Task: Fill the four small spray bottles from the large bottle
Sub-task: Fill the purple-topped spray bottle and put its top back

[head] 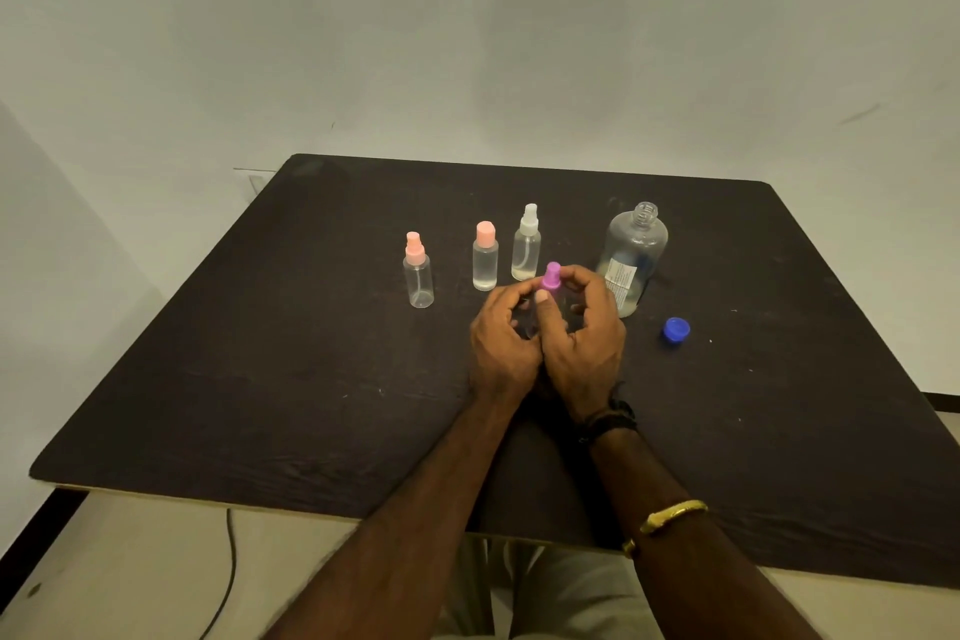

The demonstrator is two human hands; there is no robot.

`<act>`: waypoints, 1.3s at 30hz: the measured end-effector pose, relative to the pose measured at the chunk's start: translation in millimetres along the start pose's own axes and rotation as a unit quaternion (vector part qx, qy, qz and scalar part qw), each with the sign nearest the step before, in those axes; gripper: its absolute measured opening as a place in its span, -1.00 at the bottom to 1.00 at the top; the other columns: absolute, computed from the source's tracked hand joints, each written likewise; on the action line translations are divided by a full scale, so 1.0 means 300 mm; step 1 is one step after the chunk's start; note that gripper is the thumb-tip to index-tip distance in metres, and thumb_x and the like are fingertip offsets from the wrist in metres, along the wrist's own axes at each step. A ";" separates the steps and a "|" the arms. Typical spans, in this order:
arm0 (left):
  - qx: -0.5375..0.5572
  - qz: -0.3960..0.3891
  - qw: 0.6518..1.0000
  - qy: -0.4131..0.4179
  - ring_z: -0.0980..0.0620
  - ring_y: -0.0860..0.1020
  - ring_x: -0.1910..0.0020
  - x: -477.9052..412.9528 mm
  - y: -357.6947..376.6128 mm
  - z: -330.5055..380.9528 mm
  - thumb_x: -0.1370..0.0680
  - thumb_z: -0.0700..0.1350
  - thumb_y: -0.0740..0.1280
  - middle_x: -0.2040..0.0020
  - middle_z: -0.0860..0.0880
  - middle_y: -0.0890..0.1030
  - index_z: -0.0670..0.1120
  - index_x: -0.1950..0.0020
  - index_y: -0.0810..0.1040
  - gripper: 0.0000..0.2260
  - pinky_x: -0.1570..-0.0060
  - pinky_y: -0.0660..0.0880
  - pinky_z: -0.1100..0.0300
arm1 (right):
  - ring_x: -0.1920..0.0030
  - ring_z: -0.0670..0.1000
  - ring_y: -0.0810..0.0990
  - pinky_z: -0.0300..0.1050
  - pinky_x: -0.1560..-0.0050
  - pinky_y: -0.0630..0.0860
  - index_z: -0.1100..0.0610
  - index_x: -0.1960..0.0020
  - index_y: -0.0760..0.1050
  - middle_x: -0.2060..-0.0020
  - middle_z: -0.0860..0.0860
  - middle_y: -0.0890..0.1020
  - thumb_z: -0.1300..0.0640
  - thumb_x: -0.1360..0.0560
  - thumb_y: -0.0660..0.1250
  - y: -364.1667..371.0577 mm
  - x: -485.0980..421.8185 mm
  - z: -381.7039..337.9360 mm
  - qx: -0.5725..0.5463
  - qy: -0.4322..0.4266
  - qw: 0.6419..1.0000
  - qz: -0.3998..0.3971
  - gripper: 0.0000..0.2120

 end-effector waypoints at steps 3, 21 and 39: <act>-0.004 -0.005 1.000 0.007 0.21 0.61 -0.13 0.001 0.005 -0.006 -0.49 -0.22 0.53 -0.16 0.07 0.62 -0.09 -0.30 0.57 -0.60 -0.12 0.60 0.26 | -0.14 -0.04 0.58 0.11 -0.14 0.58 0.01 -0.24 0.52 -0.11 -0.05 0.60 -0.07 -0.52 0.40 -0.011 -0.002 -0.008 0.022 -0.017 1.000 0.012 -0.67; 0.003 -0.015 1.000 -0.016 0.22 0.59 -0.18 0.001 -0.004 0.007 -0.49 -0.11 0.52 -0.22 0.10 0.63 -0.02 -0.34 0.57 -0.57 -0.11 0.52 0.42 | -0.23 -0.02 0.60 0.07 -0.22 0.59 0.07 -0.37 0.48 -0.23 0.02 0.62 0.05 -0.61 0.34 -0.057 -0.022 -0.070 -0.033 -0.001 0.997 0.066 -0.65; 0.031 -0.002 0.997 -0.068 0.45 0.56 -0.06 0.007 -0.010 -0.018 -0.45 -0.09 0.58 -0.12 0.19 0.63 -0.06 -0.35 0.56 -0.51 -0.02 0.48 0.50 | 0.01 -0.12 0.64 -0.18 -0.02 0.61 0.03 -0.21 0.47 0.01 -0.22 0.60 0.19 -0.55 0.44 -0.180 -0.063 -0.138 -0.054 -0.036 0.988 0.139 -0.72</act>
Point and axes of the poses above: each hand's wrist, its own x-axis away from the middle knuckle, its own y-axis out of the palm, z = x × y, the point moved 10 cm from there along -x, towards the middle knuckle
